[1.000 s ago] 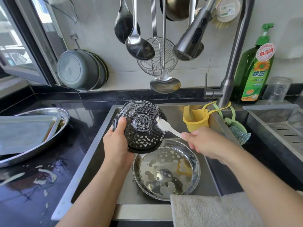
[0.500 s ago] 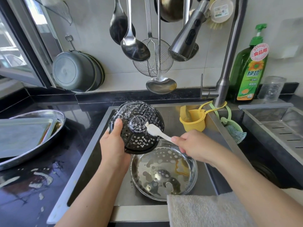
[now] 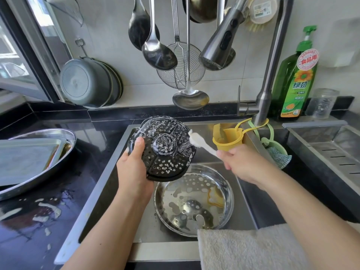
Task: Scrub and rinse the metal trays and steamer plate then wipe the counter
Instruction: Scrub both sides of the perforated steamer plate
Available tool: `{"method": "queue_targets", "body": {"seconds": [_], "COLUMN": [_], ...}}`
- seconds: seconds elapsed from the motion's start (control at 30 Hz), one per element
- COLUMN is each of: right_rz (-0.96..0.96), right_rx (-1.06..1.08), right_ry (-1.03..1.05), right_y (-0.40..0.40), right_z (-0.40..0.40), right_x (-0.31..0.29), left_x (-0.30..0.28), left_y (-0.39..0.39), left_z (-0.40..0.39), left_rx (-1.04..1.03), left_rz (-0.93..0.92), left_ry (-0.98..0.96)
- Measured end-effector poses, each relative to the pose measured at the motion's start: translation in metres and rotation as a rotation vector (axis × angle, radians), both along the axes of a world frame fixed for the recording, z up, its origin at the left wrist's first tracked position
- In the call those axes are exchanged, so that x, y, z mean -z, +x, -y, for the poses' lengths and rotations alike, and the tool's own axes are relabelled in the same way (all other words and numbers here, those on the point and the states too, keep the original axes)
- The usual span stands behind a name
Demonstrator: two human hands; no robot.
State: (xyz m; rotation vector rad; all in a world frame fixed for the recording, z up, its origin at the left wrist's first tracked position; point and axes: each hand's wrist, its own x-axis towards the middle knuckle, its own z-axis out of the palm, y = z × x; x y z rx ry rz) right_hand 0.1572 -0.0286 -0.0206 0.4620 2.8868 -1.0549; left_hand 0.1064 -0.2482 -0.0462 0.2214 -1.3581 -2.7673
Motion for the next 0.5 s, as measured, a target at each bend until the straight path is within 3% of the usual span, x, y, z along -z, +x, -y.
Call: {"method": "queue_targets", "body": {"seconds": [0.1, 0.23, 0.37, 0.5], "right_rz": [0.066, 0.036, 0.145, 0.100], "right_rx": [-0.079, -0.023, -0.056, 0.065], "right_ry": [-0.005, -0.038, -0.080, -0.228], "right_y": [0.002, 0.000, 0.005, -0.005], "right_z": [0.006, 0.001, 0.008, 0.011], "right_x": [0.001, -0.002, 0.009, 0.017], "left_x": [0.000, -0.002, 0.000, 0.000], "left_y": [0.001, 0.001, -0.003, -0.001], "left_z": [0.001, 0.001, 0.005, 0.002], "left_rx": [-0.004, -0.037, -0.118, -0.091], "left_rz": [0.002, 0.006, 0.023, 0.029], "left_ry": [-0.009, -0.006, 0.077, 0.048]}}
